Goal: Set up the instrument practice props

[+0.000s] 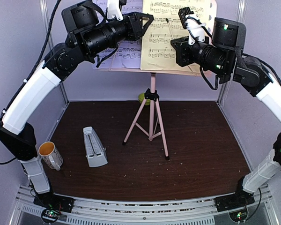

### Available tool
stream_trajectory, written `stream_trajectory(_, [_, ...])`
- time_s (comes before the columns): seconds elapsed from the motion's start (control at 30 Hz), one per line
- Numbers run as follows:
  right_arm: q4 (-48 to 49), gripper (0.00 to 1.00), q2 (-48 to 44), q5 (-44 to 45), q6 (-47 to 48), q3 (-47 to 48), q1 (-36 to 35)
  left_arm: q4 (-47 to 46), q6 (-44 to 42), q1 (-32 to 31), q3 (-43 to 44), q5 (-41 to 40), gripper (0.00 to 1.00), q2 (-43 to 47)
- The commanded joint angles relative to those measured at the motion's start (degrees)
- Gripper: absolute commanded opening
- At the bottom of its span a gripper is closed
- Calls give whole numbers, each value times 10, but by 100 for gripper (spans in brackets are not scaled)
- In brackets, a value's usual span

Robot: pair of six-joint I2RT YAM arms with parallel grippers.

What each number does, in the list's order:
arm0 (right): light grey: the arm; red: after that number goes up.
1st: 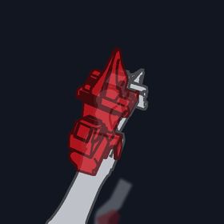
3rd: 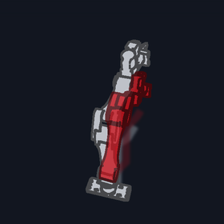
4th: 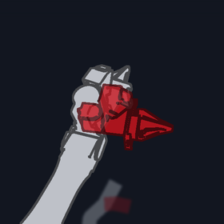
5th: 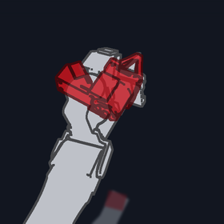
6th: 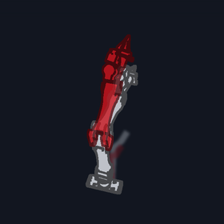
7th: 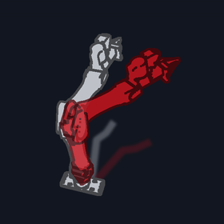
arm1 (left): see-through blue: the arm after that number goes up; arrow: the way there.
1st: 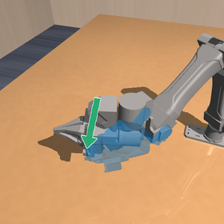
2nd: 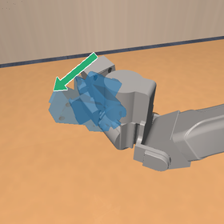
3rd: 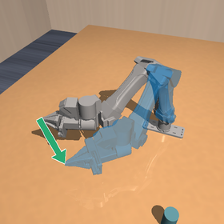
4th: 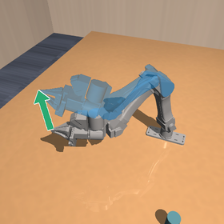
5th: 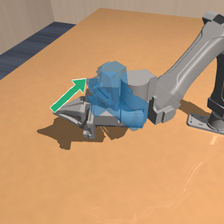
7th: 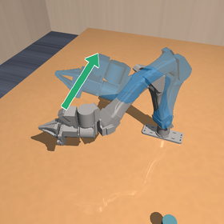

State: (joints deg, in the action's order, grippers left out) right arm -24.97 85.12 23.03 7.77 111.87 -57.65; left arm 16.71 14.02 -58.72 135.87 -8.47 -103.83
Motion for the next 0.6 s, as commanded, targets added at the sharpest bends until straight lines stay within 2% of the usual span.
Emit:
stream_trajectory(0.0, [40,0,-23,5,8,-10,-7,-2,-2,-4,19,2,30,3])
stream_trajectory(0.27, [41,0,-26,6,10,-16,-7,0,-7,-8,-30,-9,31,33])
stream_trajectory(0.4, [42,0,-28,5,10,-18,-7,-8,-8,-8,-36,-6,16,31])
stream_trajectory(0.57, [41,0,-29,4,10,-20,-7,-18,-6,-8,-33,-1,3,19])
